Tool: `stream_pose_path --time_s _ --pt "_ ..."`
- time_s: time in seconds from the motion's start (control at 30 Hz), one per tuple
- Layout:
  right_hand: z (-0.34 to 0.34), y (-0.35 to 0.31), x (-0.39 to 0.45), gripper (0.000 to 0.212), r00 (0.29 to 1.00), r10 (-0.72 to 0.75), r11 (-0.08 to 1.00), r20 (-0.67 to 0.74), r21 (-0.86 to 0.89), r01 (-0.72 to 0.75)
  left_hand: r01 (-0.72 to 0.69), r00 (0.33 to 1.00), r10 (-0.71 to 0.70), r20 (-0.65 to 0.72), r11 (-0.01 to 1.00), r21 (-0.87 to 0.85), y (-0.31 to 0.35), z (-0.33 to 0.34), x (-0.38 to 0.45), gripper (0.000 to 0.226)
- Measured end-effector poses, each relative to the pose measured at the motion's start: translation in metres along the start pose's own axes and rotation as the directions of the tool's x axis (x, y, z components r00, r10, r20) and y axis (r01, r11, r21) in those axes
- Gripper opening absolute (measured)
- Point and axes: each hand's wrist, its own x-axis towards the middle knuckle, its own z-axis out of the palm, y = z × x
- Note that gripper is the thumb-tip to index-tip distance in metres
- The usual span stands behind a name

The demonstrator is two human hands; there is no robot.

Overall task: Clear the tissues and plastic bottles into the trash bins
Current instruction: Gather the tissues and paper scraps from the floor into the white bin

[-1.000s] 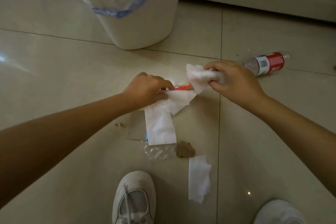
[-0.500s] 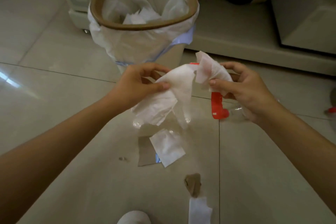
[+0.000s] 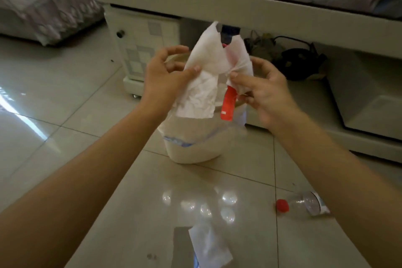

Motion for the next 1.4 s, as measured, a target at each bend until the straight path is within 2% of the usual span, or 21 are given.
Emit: stream_pose_path --time_s 0.27,0.37,0.47,0.53,0.6,0.67,0.73,0.8,0.9,0.97,1.0,1.03,1.1,1.17,1.23,1.3,1.33,1.37,1.4 --pt "0.029 0.016 0.061 0.039 0.999 -0.014 0.983 -0.050 -0.182 0.005 0.024 0.989 -0.016 -0.148 0.998 0.049 -0.038 0.015 0.066 0.051" --pt "0.034 0.021 0.078 0.040 0.999 -0.006 0.956 0.048 -0.294 0.019 0.028 0.985 -0.002 -0.173 0.989 0.148 -0.053 0.016 0.082 0.054" --pt "0.039 0.023 0.089 0.040 0.979 0.097 0.905 0.181 -0.425 -0.011 0.019 0.985 0.024 -0.170 0.969 0.247 -0.061 0.013 0.094 0.058" --pt "0.040 0.022 0.092 0.037 0.952 0.175 0.817 0.252 -0.576 0.002 -0.015 0.996 0.045 -0.074 0.931 0.364 -0.064 0.012 0.099 0.061" --pt "0.038 0.020 0.094 0.037 0.938 0.197 0.768 0.285 -0.639 0.033 -0.091 0.994 0.049 0.099 0.868 0.489 -0.067 0.013 0.100 0.067" --pt "0.034 0.023 0.096 0.037 0.946 0.147 0.808 0.289 -0.586 0.054 -0.169 0.968 0.052 0.246 0.858 0.484 -0.068 0.015 0.097 0.077" --pt "0.029 0.025 0.092 0.041 0.961 0.037 0.850 0.275 -0.515 0.115 -0.205 0.945 0.080 0.317 0.900 0.385 -0.064 0.014 0.091 0.083" --pt "0.021 0.026 0.082 0.044 0.950 -0.091 0.820 0.300 -0.519 0.242 -0.212 0.924 0.095 0.371 0.933 0.290 -0.058 0.010 0.081 0.075" --pt "0.008 0.027 0.058 0.026 0.865 -0.279 0.627 0.417 -0.603 0.493 -0.316 0.832 0.122 0.541 0.906 0.281 -0.048 0.000 0.062 0.041" --pt "0.002 0.033 0.045 0.020 0.763 -0.284 0.415 0.580 -0.643 0.643 -0.380 0.744 0.002 0.668 0.824 0.420 -0.041 -0.005 0.050 0.031" --pt "0.002 0.039 0.042 0.023 0.713 -0.232 0.319 0.662 -0.641 0.699 -0.380 0.713 -0.112 0.692 0.767 0.517 -0.039 -0.006 0.047 0.035" --pt "0.002 0.043 0.041 0.027 0.693 -0.155 0.260 0.704 -0.648 0.716 -0.354 0.691 -0.234 0.684 0.715 0.603 -0.036 -0.006 0.046 0.038" --pt "0.004 0.047 0.045 0.035 0.745 0.020 0.238 0.667 -0.727 0.644 -0.271 0.655 -0.422 0.627 0.643 0.716 -0.034 0.000 0.050 0.037" --pt "0.008 0.045 0.053 0.045 0.772 0.158 0.121 0.616 -0.788 0.604 -0.250 0.604 -0.557 0.570 0.547 0.799 -0.041 0.010 0.063 0.038" --pt "0.012 0.045 0.060 0.048 0.769 0.218 0.054 0.601 -0.794 0.605 -0.219 0.541 -0.692 0.478 0.433 0.874 -0.051 0.015 0.073 0.051" --pt "0.014 0.044 0.060 0.045 0.791 0.185 0.094 0.584 -0.811 0.577 -0.171 0.504 -0.767 0.397 0.361 0.917 -0.062 0.017 0.078 0.065" --pt "0.013 0.044 0.057 0.042 0.807 0.133 0.125 0.575 -0.817 0.562 -0.164 0.516 -0.759 0.398 0.369 0.915 -0.067 0.019 0.079 0.067" --pt "0.010 0.043 0.051 0.039 0.816 0.061 0.141 0.574 -0.815 0.562 -0.147 0.575 -0.714 0.401 0.392 0.908 -0.070 0.020 0.078 0.068" --pt "0.005 0.043 0.044 0.035 0.817 -0.026 0.152 0.576 -0.806 0.572 -0.159 0.667 -0.626 0.405 0.411 0.898 -0.072 0.021 0.076 0.065"
